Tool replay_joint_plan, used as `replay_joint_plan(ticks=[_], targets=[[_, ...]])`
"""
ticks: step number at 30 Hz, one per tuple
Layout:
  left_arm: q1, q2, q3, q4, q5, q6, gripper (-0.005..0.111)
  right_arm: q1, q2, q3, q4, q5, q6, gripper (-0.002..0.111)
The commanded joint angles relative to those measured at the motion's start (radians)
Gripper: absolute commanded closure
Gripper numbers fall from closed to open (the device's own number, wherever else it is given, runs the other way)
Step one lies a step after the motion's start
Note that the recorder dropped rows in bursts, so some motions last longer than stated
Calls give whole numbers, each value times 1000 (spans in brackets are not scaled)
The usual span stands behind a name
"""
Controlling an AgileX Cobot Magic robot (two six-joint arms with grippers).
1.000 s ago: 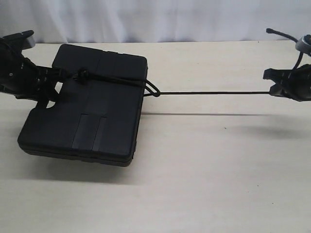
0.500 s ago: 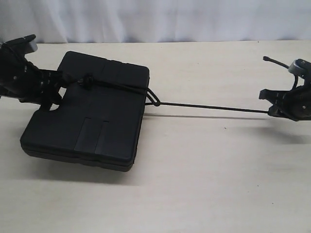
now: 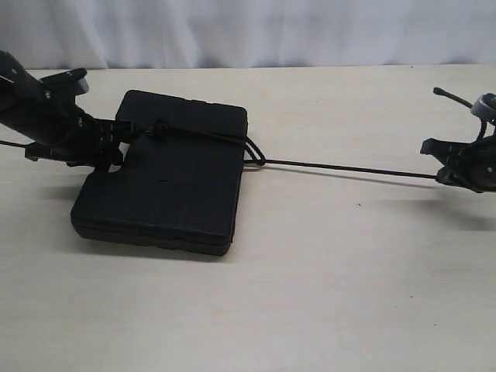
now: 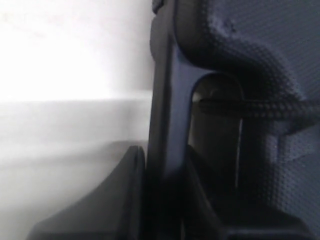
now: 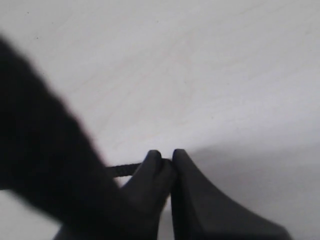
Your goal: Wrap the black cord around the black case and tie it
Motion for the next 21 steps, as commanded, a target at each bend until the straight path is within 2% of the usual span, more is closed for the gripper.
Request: replay_joint_plan(ticks=[1, 4, 6, 13, 15, 19, 21], targets=[[-13, 40, -46, -28, -167, -46, 106, -32, 3, -25, -4, -132, -4, 104], [-31, 65, -81, -26, -163, -46, 106, -32, 3, -44, -4, -127, -4, 104], [-44, 80, -101, -13, -162, -46, 101, -32, 3, -49, -4, -132, -4, 104], [-82, 96, -124, -8, -187, -20, 63, -32, 3, -58, -4, -134, -21, 102], [-80, 96, -124, -8, -182, -20, 57, -32, 3, -58, -4, -124, -37, 92], [-80, 70, -126, -1, -155, -20, 56, -32, -2, -58, -27, -89, -37, 60], [-80, 33, -128, 58, -128, -20, 56, -36, -26, -58, -60, -70, -37, 46]])
